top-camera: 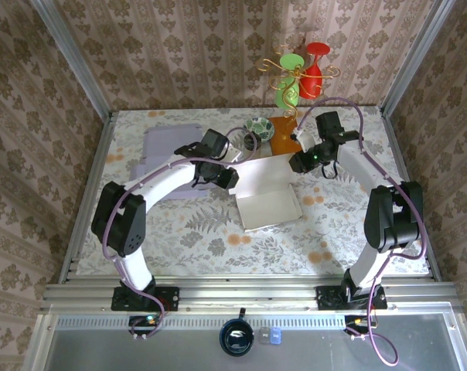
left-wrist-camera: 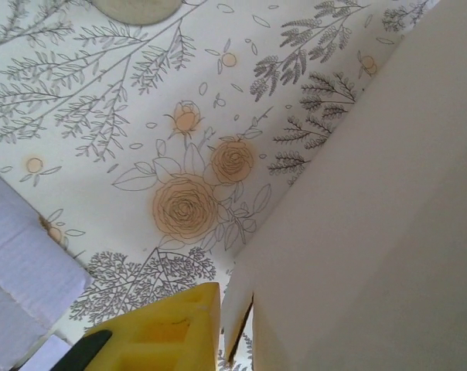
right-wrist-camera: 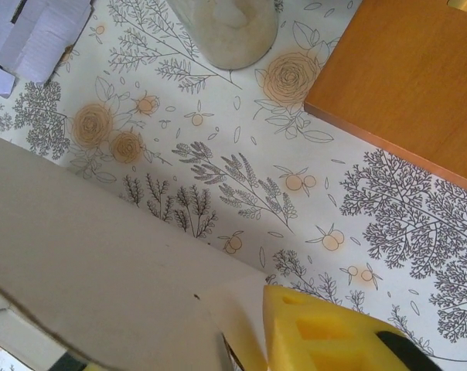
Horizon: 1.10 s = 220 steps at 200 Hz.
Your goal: Fold the paper box
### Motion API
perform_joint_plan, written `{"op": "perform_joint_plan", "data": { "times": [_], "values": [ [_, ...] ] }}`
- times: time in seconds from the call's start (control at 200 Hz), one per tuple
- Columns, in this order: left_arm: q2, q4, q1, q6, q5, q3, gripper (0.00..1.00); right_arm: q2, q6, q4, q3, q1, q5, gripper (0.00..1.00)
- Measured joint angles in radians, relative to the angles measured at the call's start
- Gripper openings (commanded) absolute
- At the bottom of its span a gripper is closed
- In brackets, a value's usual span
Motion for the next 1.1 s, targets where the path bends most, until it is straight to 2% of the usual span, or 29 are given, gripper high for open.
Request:
{"op": "perform_joint_plan", "data": {
  "times": [0.2, 0.425, 0.595, 0.68, 0.905, 0.995, 1.1],
  "values": [
    [0.000, -0.017, -0.013, 0.002, -0.027, 0.018, 0.19, 0.000, 0.000, -0.002, 0.000, 0.006, 0.014, 0.19],
    [0.000, -0.046, -0.015, 0.002, -0.046, 0.019, 0.22, 0.000, 0.000, -0.002, 0.000, 0.016, 0.027, 0.17],
    [0.000, -0.046, -0.015, 0.002, -0.053, 0.019, 0.18, -0.001, 0.000, -0.002, 0.000, 0.018, 0.039, 0.14],
    [0.000, -0.046, -0.015, 0.003, -0.055, 0.019, 0.10, -0.001, 0.000, -0.002, 0.000, 0.020, 0.039, 0.13],
    [0.000, -0.046, -0.019, 0.005, -0.064, 0.023, 0.00, -0.004, 0.003, 0.001, 0.000, 0.031, 0.055, 0.06],
    [0.005, -0.049, -0.022, 0.000, -0.079, 0.034, 0.00, -0.009, 0.013, 0.002, 0.000, 0.037, 0.072, 0.00],
    [0.017, -0.054, -0.028, -0.031, -0.109, 0.052, 0.00, -0.026, 0.053, 0.003, -0.003, 0.053, 0.113, 0.00]
  ]
}}
